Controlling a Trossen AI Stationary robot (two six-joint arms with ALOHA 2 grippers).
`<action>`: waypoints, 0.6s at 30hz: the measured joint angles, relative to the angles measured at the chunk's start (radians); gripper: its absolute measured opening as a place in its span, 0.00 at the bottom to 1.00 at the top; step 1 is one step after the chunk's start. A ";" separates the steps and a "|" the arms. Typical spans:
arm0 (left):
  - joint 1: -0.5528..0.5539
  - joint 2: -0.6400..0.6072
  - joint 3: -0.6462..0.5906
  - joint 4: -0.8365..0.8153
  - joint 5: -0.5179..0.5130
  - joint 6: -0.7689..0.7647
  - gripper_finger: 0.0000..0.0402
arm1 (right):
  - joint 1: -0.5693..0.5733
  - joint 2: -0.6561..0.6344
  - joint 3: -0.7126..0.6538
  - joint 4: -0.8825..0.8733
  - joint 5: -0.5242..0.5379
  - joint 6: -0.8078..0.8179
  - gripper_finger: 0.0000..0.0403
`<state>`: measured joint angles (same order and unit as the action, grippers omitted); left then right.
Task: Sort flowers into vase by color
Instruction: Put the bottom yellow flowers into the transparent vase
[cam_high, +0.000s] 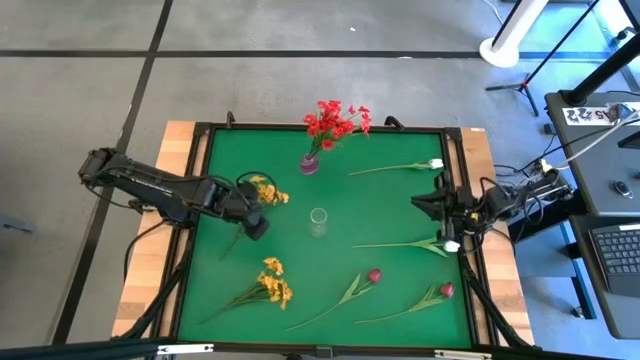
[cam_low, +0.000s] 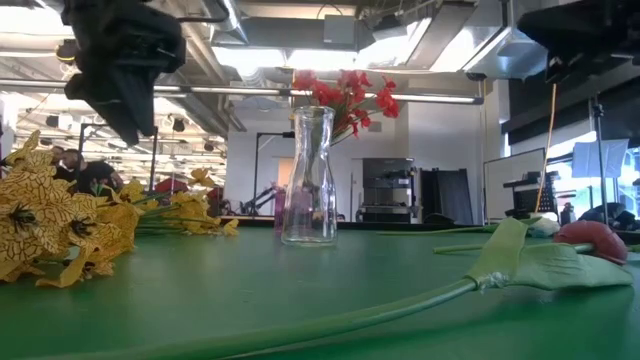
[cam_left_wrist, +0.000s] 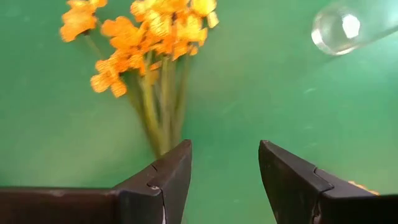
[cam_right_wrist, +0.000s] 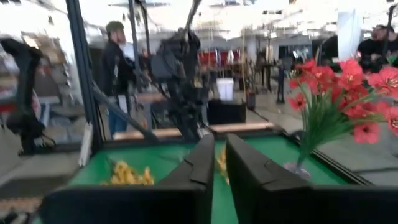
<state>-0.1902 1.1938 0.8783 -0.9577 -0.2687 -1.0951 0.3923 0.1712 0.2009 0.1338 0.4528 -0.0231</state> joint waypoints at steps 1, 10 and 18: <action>0.000 0.000 0.000 0.018 0.000 0.002 0.44 | 0.000 0.018 0.027 -0.046 0.012 0.005 0.13; -0.052 0.002 0.000 0.203 0.129 0.063 0.44 | 0.000 0.233 0.257 -0.463 0.114 0.155 0.34; -0.316 0.049 0.000 0.222 0.231 -0.049 0.44 | 0.000 0.296 0.315 -0.467 0.125 0.120 0.39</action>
<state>-0.5060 1.2431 0.8783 -0.7353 -0.0374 -1.1441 0.3923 0.4675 0.5163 -0.3330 0.5782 0.0972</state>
